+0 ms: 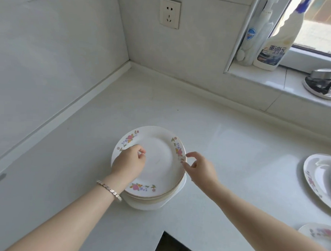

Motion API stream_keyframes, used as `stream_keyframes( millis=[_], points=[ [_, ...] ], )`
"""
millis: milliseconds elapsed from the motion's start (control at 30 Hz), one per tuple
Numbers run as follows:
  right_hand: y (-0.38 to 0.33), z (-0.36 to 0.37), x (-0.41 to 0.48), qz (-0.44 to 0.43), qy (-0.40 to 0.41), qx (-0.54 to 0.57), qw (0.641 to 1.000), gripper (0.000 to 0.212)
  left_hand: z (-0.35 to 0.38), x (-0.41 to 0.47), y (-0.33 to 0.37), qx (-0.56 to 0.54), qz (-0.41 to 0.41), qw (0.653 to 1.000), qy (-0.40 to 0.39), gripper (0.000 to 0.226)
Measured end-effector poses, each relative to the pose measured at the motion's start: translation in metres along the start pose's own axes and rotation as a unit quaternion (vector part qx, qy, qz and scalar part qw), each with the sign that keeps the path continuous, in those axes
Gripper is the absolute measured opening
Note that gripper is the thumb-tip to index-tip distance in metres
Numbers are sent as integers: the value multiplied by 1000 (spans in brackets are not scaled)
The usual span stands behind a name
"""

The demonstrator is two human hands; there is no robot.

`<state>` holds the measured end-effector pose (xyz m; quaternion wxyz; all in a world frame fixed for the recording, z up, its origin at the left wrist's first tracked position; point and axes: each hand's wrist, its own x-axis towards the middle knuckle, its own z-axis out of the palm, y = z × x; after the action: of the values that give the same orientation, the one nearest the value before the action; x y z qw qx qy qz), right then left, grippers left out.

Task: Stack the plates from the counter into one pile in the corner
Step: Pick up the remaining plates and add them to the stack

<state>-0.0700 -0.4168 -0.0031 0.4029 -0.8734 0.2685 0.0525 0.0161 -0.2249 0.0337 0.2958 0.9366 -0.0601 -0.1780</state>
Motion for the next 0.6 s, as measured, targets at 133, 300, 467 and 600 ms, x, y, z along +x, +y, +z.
stream_keyframes(
  millis=[133,300,467,600],
  points=[
    [37,-58,-5,41,85,-69,993,16,30,5,36,9,65,996,-58,25],
    [118,-131,-52,160,145,-132,967,19,95,-1,108,57,169,969,-173,25],
    [204,-185,-131,298,178,-109,932,18,167,-38,181,138,266,916,-267,26],
    [268,-218,-192,345,204,-85,912,20,227,-82,226,140,286,889,-328,23]
  ],
)
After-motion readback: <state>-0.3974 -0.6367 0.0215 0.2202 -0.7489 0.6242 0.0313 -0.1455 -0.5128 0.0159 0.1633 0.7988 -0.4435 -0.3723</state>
